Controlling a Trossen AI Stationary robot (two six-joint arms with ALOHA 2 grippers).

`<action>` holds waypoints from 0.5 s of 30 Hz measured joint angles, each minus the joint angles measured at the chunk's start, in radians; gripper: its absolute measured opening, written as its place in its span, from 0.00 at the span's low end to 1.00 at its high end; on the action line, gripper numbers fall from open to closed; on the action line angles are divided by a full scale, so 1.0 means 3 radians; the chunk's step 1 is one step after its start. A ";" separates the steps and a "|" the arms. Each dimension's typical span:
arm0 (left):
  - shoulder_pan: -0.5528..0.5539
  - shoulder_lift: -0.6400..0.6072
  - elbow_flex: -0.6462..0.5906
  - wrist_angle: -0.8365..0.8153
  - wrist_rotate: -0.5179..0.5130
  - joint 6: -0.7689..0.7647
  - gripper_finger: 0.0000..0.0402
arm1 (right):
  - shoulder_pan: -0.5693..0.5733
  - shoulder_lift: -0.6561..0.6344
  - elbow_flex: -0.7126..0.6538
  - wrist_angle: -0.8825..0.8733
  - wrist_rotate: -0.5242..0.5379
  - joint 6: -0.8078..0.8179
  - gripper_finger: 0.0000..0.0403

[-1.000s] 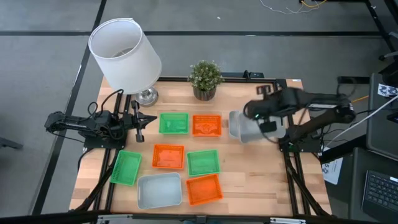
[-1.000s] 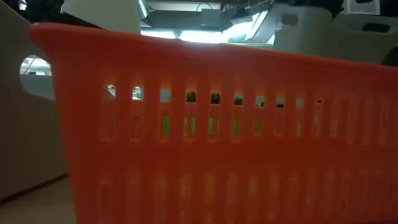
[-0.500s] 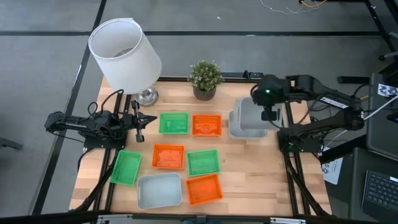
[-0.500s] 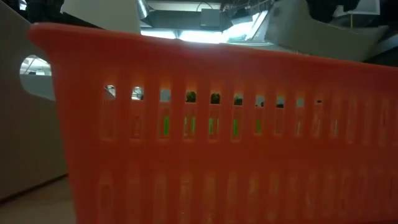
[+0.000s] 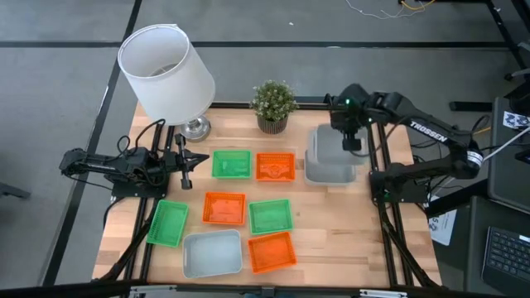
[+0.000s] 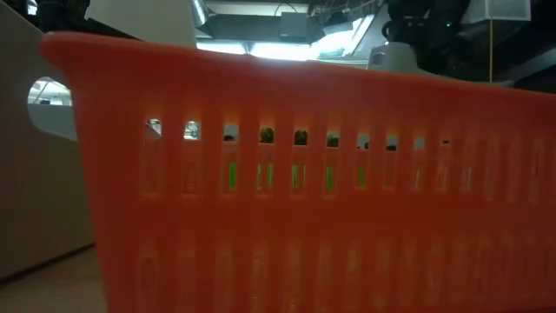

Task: Stack baskets by color
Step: Stack the bottom right gray bin on the top of the gray bin

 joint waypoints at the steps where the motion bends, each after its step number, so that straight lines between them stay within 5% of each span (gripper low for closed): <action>1: 0.0000 0.0000 0.0000 0.0000 0.0000 -0.0008 0.00 | -0.0094 0.0012 0.0037 0.0031 -0.0018 -0.0021 0.00; 6: 0.0000 0.0000 0.0000 0.0000 0.0001 -0.0083 0.00 | -0.0436 0.0114 0.0081 -0.0037 -0.0505 -0.0036 0.00; 15: 0.0000 0.0000 0.0000 -0.0058 0.0001 -0.0089 0.00 | -0.0424 0.0331 -0.0076 -0.0302 -0.1037 0.0051 0.00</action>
